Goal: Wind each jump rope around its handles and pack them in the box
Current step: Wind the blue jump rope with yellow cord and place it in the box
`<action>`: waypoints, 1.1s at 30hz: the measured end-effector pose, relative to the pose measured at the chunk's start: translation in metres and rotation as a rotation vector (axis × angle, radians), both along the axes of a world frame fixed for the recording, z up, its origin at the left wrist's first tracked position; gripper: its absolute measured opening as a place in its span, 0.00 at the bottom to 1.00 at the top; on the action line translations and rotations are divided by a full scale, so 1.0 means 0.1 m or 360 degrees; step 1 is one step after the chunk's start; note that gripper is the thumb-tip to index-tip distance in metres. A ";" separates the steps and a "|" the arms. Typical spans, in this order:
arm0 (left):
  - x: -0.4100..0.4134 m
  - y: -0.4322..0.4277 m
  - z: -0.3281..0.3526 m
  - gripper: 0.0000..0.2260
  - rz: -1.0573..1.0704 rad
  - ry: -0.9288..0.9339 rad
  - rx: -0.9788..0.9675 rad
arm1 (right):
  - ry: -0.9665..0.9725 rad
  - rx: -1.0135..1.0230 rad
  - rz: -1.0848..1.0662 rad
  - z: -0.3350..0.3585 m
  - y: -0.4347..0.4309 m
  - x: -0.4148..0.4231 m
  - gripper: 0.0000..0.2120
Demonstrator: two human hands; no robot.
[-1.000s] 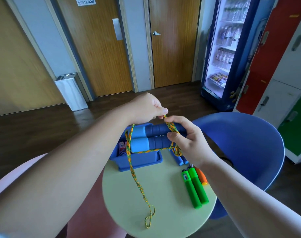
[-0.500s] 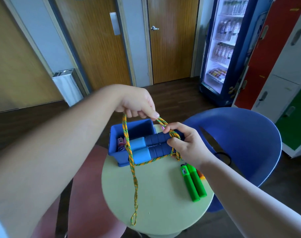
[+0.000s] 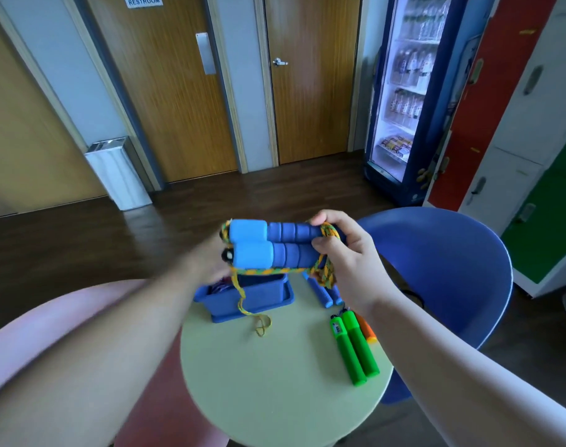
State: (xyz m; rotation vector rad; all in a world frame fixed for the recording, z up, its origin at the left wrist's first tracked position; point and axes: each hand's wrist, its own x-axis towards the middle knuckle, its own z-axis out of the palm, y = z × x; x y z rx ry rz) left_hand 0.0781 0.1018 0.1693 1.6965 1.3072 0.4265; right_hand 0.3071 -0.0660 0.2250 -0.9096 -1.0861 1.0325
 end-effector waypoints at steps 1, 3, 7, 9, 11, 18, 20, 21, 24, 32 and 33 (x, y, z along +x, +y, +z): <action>0.09 -0.21 -0.15 0.07 0.0004 -0.0090 -0.0106 | 0.0031 0.0014 -0.0035 0.01 0.06 0.00 0.11; 0.37 -0.66 -0.36 0.12 0.0001 -0.0357 -0.0261 | 0.0007 0.0037 -0.0144 0.01 0.21 0.01 0.10; 0.84 -1.49 -0.28 0.20 -0.0126 -0.0485 -0.0303 | -0.0094 0.0009 -0.0345 -0.04 0.44 0.07 0.12; 0.92 -1.62 -0.09 0.22 -0.0195 -0.0427 -0.0342 | -0.0164 -0.0017 -0.0360 -0.07 0.50 0.12 0.11; 0.95 -1.72 0.17 0.21 -0.0320 -0.0425 -0.0273 | -0.0303 -0.0044 -0.0327 -0.12 0.51 0.17 0.10; 0.76 -1.28 1.09 0.19 -0.0216 -0.0226 0.0243 | -0.0602 -0.0061 -0.0205 -0.40 0.41 0.13 0.11; 0.72 -1.13 1.21 0.20 -0.0196 -0.0146 0.0327 | -0.0646 -0.0074 -0.0239 -0.40 0.37 0.08 0.12; 0.71 -1.07 1.25 0.20 -0.0184 -0.0108 0.0341 | -0.0671 -0.0095 -0.0268 -0.39 0.36 0.07 0.13; 0.74 -0.95 1.35 0.19 -0.0182 0.0002 0.0408 | -0.0654 -0.0063 -0.0296 -0.33 0.31 0.03 0.15; 0.92 -0.80 1.42 0.19 -0.0197 0.0410 0.0618 | -0.0380 0.0139 -0.0413 -0.28 0.16 0.01 0.06; 0.93 -0.78 1.43 0.18 -0.0208 0.0418 0.0608 | -0.0349 0.0129 -0.0402 -0.27 0.15 0.01 0.10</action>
